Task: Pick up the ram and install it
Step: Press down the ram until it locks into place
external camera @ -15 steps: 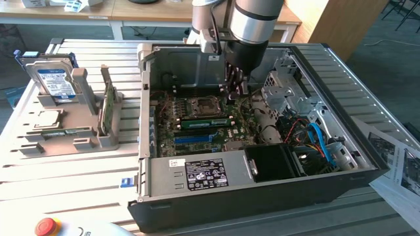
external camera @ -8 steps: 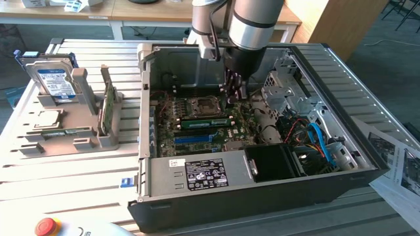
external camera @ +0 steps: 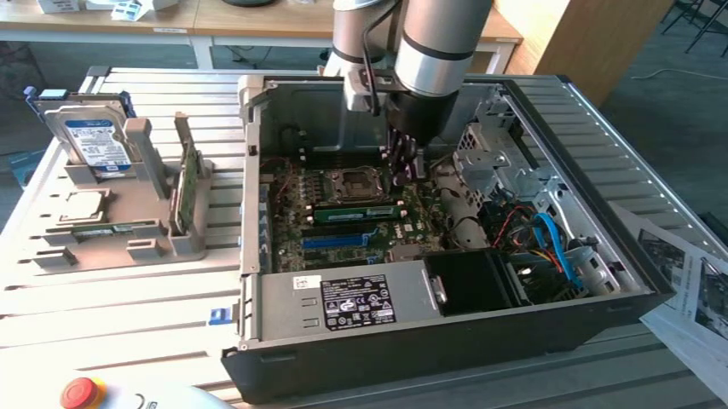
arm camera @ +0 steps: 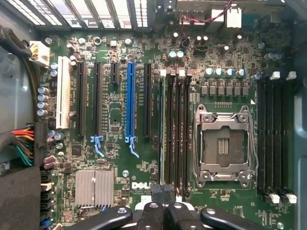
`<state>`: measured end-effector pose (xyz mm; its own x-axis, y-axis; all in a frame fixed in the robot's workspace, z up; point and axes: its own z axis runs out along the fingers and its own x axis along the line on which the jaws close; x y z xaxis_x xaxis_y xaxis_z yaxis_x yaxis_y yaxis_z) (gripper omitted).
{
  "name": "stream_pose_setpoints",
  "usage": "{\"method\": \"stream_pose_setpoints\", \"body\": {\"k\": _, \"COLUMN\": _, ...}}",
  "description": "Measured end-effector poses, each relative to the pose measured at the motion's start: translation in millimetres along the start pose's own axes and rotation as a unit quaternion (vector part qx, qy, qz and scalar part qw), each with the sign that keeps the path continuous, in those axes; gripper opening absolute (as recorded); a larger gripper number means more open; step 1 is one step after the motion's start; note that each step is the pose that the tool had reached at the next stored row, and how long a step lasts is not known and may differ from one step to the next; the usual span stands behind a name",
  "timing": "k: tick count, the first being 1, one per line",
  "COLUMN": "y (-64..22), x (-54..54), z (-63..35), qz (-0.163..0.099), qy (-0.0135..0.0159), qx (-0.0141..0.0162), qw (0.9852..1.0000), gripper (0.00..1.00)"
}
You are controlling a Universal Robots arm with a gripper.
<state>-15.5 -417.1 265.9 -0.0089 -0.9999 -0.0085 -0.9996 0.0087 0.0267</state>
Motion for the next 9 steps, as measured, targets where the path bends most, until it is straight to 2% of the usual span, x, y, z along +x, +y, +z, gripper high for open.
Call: {"method": "stream_pose_setpoints", "body": {"k": 9, "y": -0.4, "x": 0.1, "z": 15.2, "qz": 0.0, "qy": 0.0, "qx": 0.0, "qw": 1.0, "gripper": 0.11}}
